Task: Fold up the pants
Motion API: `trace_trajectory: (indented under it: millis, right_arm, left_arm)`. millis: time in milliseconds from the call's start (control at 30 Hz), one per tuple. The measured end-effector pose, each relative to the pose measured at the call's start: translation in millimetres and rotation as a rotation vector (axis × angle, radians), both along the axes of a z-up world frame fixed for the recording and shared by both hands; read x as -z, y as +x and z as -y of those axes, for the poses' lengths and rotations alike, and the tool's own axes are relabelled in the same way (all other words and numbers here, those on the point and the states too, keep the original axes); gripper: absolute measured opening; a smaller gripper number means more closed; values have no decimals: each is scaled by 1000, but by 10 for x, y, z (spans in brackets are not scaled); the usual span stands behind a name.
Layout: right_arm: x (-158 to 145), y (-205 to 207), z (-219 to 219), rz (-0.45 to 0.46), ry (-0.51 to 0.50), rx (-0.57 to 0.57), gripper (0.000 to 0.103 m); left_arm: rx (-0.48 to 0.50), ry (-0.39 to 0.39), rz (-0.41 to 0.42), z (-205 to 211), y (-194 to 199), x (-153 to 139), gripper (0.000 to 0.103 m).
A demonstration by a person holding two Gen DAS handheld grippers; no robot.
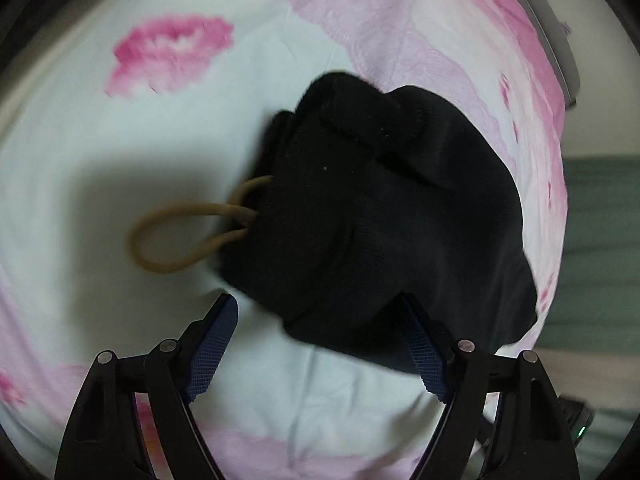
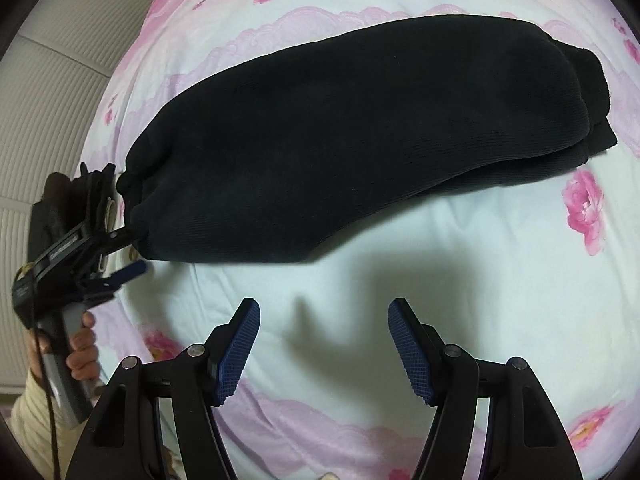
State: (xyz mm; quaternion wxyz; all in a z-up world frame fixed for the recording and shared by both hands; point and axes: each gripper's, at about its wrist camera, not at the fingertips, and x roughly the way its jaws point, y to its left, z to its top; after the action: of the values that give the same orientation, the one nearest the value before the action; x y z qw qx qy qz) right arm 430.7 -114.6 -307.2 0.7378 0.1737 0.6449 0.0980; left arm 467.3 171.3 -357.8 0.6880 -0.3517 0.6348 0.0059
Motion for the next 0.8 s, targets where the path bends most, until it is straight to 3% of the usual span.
trace_trajectory:
  millis: [33,67,167,233,367,467,600,700,800]
  right_arm:
    - [-5,6,8,-2,4,0,67]
    - [-5,17,13,-3,13,-4,67]
    - [24,52,-6,-6,23,-23,67]
    - [53,84,-32,-14,32,-40,67]
    - [-14,163,-75,17,99,-43,67]
    - [-115,261,-99,70,162,-54,67]
    - [-133,462,-130,100,215,-40,67]
    - [-93,551,-144,99,203,-46,67]
    - [-154,617,-206,156,155,-79,67]
  left_arm:
    - [-14,4,-8,21,32,40,80]
    - [-22,12,-16,45,64,54,65]
    - [-38,55,-2,73,143,-119,42]
    - [-51,67,38,69,197,-338,37]
    - [-46,66,113,104,378,-716,35]
    - [-19,96,138,147,511,-825,35]
    - [-23,102,127,117,639,-821,35]
    - [-16,117,137,105,605,-826,35]
    - [-12,126,134,95,565,-771,35]
